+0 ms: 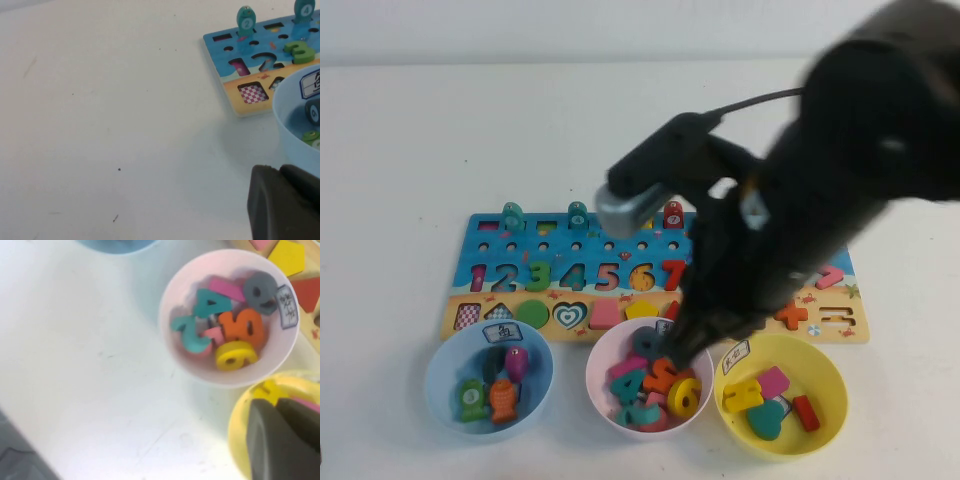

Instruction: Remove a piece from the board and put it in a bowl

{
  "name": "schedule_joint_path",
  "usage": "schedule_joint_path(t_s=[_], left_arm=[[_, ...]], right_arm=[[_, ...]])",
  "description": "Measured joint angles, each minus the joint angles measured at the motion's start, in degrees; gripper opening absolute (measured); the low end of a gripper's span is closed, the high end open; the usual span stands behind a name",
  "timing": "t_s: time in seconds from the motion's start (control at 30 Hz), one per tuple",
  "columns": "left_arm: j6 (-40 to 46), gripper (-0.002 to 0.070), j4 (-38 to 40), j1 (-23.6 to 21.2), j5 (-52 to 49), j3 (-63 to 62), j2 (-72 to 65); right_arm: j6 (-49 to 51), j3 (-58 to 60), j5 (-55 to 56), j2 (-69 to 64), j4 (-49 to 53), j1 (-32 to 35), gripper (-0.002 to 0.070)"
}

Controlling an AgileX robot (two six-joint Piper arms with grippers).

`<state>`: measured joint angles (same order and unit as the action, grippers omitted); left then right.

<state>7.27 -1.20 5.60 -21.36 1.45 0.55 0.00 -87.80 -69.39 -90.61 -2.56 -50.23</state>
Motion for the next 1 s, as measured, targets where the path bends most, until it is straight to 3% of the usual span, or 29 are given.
schedule_joint_path(t_s=[0.4, 0.7, 0.8, 1.0], left_arm=[[0.0, -0.0003, 0.0, 0.0, 0.0, 0.0, 0.0], [0.0, -0.0003, 0.0, 0.0, 0.0, 0.0, 0.0], [0.0, -0.0003, 0.0, 0.0, 0.0, 0.0, 0.0], [0.0, -0.0003, 0.0, 0.0, 0.0, 0.0, 0.0]], right_arm=[[0.0, 16.6, -0.1, 22.4, 1.0, 0.0, -0.0015], [5.6, 38.6, 25.6, 48.3, 9.8, 0.5, -0.0015], [7.8, 48.0, 35.2, 57.0, 10.8, 5.1, -0.0016], [8.6, 65.3, 53.6, 69.3, 11.2, 22.7, -0.0017]])
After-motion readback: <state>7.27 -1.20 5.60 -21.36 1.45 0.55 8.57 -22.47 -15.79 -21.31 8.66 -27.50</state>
